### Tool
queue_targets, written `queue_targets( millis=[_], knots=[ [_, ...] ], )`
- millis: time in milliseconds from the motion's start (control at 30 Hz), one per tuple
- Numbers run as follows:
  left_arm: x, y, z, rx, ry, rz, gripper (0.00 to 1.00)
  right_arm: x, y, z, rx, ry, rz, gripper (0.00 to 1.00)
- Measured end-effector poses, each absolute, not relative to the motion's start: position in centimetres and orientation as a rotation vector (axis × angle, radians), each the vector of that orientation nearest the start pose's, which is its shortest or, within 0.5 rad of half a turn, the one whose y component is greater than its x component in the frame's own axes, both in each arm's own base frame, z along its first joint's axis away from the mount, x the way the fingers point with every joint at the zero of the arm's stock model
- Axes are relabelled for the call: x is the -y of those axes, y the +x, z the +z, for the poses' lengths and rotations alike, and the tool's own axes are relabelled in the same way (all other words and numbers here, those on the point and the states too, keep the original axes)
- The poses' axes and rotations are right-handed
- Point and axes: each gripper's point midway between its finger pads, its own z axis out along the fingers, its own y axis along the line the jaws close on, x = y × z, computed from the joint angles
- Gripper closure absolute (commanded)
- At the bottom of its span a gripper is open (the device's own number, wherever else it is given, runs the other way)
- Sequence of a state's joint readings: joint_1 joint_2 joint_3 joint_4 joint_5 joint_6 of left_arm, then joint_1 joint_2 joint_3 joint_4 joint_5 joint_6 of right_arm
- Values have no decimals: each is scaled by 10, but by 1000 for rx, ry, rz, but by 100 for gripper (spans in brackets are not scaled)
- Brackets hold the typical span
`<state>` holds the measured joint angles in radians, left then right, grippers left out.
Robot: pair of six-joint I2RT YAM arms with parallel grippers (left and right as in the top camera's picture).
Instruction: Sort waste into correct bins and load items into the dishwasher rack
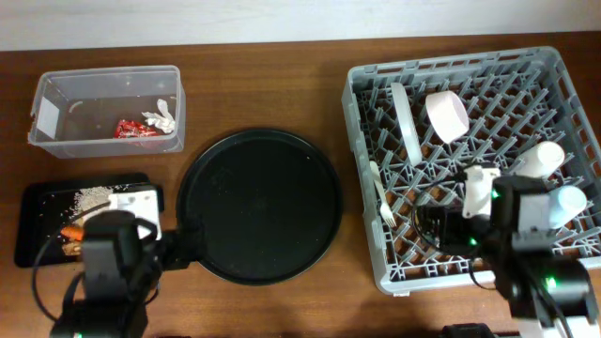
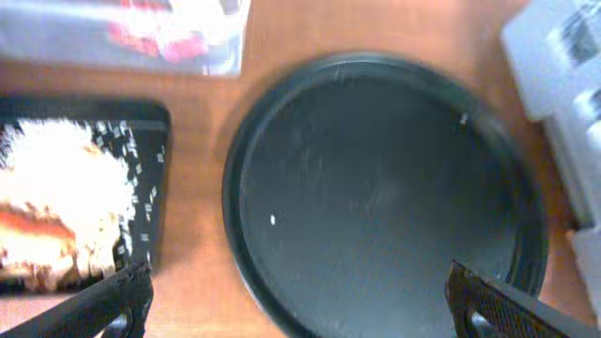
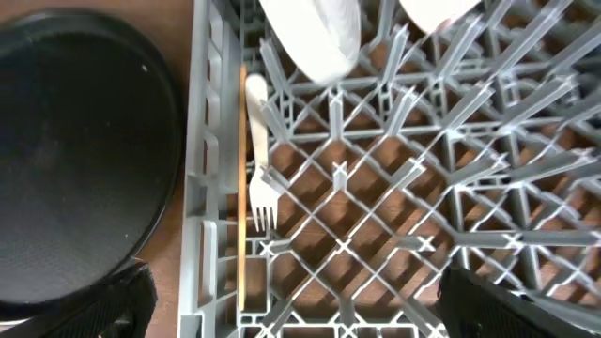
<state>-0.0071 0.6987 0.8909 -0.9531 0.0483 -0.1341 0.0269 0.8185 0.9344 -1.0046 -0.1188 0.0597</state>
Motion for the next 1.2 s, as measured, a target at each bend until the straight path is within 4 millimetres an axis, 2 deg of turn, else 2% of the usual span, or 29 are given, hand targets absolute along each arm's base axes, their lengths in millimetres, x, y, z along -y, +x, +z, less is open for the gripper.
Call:
queue_targets(
  millis=[167, 533, 667, 733, 833, 900, 1000, 1067, 1200],
  knots=[
    [10, 220, 233, -2259, -118, -130, 1, -25, 227, 211, -2428, -11, 176, 1],
    [10, 220, 233, -2261, -118, -130, 1, -28, 233, 191, -2518, -22, 170, 1],
    [10, 220, 233, -2261, -118, -130, 1, -33, 226, 198, -2488, -54, 181, 1],
    [10, 220, 233, -2261, -118, -130, 1, -33, 223, 207, -2435, -57, 182, 1],
    [10, 220, 232, -2261, -118, -130, 1, -33, 219, 232, -2241, -70, 183, 1],
    [10, 220, 232, -2262, -118, -130, 1, -33, 214, 237, -2136, -76, 183, 1],
    [10, 220, 231, -2265, -118, -129, 1, -32, 209, 222, -2006, -81, 183, 1],
    [10, 220, 231, -2266, -118, -129, 1, -33, 211, 210, -1935, -83, 182, 1],
    [10, 220, 230, -2266, -118, -129, 1, -33, 218, 199, -1789, -87, 182, 1]
  ],
)
